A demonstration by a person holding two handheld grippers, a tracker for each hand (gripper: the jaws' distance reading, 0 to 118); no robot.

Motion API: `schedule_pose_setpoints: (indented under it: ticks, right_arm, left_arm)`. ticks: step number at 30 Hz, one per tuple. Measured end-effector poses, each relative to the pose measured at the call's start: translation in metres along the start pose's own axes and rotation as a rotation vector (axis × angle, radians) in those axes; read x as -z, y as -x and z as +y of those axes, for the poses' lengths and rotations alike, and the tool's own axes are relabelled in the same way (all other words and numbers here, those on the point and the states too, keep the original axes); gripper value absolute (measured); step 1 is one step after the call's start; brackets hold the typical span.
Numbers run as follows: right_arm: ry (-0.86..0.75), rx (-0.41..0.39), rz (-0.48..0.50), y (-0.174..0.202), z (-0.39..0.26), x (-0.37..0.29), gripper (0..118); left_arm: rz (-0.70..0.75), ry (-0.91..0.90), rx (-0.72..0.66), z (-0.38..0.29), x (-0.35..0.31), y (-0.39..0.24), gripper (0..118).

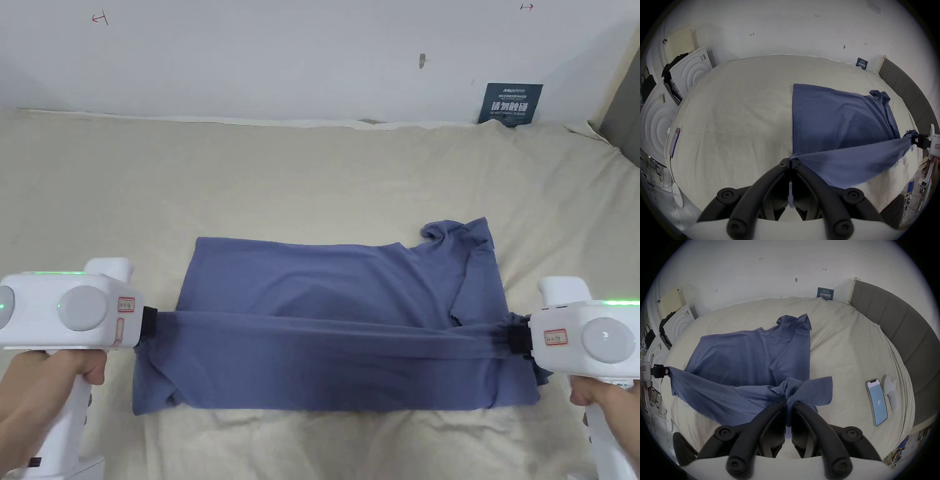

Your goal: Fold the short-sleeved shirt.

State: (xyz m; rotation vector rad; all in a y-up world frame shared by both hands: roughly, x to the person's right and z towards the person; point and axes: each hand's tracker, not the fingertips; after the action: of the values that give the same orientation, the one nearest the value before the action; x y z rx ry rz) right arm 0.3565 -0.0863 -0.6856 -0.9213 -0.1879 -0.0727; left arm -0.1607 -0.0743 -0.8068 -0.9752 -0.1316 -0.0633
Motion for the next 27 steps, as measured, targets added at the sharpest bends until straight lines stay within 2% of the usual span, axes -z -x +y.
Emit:
schedule_pose_setpoints:
  ticks: [4,5,6,7,8,9,10,11,12,13,14,15,18,22,23,24,25,26,27]
  right_arm:
    - [0.082,-0.020,-0.031,0.003,0.016,0.038,9]
    - [0.096,-0.005,-0.036,0.003,0.018,0.045,34]
    - [0.108,0.007,-0.063,0.004,0.018,0.049,73]
    - [0.114,0.034,-0.104,0.001,0.016,0.058,112]
    - [0.119,0.032,-0.069,-0.003,0.013,0.059,115]
    - [0.118,0.052,-0.069,-0.006,0.009,0.053,114]
    - [0.060,0.080,-0.059,-0.012,-0.001,0.043,114]
    - [0.076,0.083,-0.046,-0.015,-0.011,0.031,113]
    - [0.082,0.096,-0.028,-0.019,-0.019,0.026,109]
    - [0.089,0.099,-0.015,-0.025,-0.032,0.019,92]
    - [0.077,0.108,0.011,-0.029,-0.043,0.013,39]
    - [0.067,0.112,0.025,-0.027,-0.041,0.009,1]
    - [0.067,0.135,0.018,-0.038,-0.063,0.000,0]
    - [0.101,0.127,0.028,-0.032,-0.081,-0.009,0]
    - [0.107,0.115,0.023,-0.032,-0.083,-0.005,0]
    - [0.110,0.109,0.022,-0.032,-0.084,-0.005,0]
    - [0.111,0.107,0.023,-0.032,-0.083,-0.005,0]
    - [0.107,0.127,0.008,-0.030,-0.084,-0.009,0]
    - [0.106,0.135,0.008,-0.028,-0.085,-0.015,0]
  left_arm:
    - [0.013,0.034,0.030,0.021,0.043,-0.009,0]
    - [0.014,0.046,0.037,0.025,0.051,-0.012,11]
    - [0.009,0.055,0.044,0.030,0.062,-0.011,53]
    - [0.015,0.056,0.041,0.030,0.069,-0.011,109]
    - [0.065,0.089,0.043,0.029,0.076,-0.010,110]
    - [0.030,0.015,0.050,0.029,0.068,-0.003,104]
    - [0.066,0.042,0.013,0.027,0.032,-0.006,104]
    - [0.052,0.054,0.003,0.024,0.018,0.002,104]
    - [0.043,0.054,-0.003,0.018,0.003,0.009,103]
    - [0.045,0.050,-0.028,0.002,0.014,0.015,94]
    - [0.031,0.049,-0.040,-0.016,0.039,0.019,40]
    - [0.002,0.062,-0.057,-0.023,0.035,0.026,0]
    - [0.033,0.081,-0.075,-0.058,0.020,0.032,0]
    - [-0.101,0.084,-0.140,-0.071,0.011,0.033,0]
    - [-0.157,0.072,-0.141,-0.072,0.012,0.033,1]
    - [-0.209,0.064,-0.146,-0.073,0.014,0.032,33]
    - [-0.169,0.102,-0.124,-0.072,0.022,0.029,93]
    - [-0.148,0.170,-0.094,-0.080,0.019,0.029,116]
    - [-0.074,0.028,-0.050,-0.073,0.017,0.026,112]
